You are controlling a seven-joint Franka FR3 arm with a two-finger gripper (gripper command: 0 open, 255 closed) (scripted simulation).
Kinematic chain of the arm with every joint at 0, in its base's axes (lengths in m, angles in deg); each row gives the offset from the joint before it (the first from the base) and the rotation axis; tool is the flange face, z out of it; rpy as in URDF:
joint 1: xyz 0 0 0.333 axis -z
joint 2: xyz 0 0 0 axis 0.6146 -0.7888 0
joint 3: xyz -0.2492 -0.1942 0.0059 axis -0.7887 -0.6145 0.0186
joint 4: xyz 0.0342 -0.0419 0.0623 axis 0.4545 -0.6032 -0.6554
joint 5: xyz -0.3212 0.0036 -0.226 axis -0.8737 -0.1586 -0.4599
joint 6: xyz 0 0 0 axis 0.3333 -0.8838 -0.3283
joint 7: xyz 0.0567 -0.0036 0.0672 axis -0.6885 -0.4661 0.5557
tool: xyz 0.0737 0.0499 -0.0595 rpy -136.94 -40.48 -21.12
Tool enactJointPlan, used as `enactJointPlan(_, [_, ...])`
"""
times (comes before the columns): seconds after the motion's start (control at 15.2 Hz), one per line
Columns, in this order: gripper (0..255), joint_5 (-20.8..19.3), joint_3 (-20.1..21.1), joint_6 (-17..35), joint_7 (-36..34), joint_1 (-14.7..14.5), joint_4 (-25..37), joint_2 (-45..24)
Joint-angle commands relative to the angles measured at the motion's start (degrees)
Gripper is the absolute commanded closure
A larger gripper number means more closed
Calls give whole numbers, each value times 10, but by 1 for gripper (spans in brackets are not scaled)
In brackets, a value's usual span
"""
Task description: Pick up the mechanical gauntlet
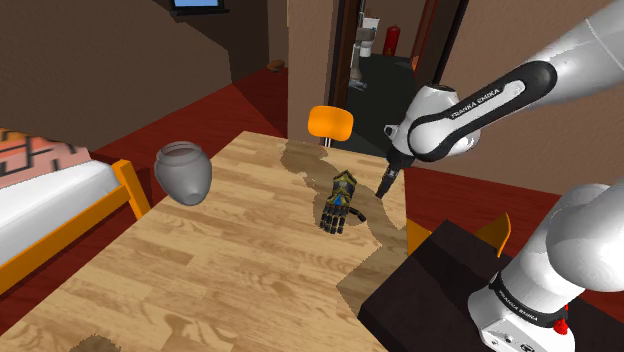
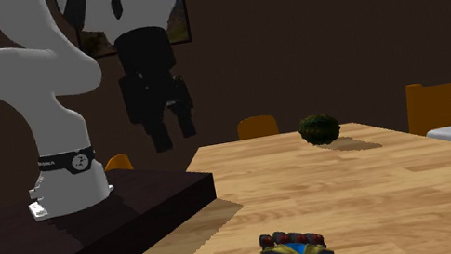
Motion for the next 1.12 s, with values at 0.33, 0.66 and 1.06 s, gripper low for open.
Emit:
enactJointPlan(0.33, [0,245,-26,160,244,-55,67,-211])
enactJointPlan(0.66, [0,452,100,222,461,49,163,-352])
enactJointPlan(1.06, [0,512,177,266,541,121,204,-423])
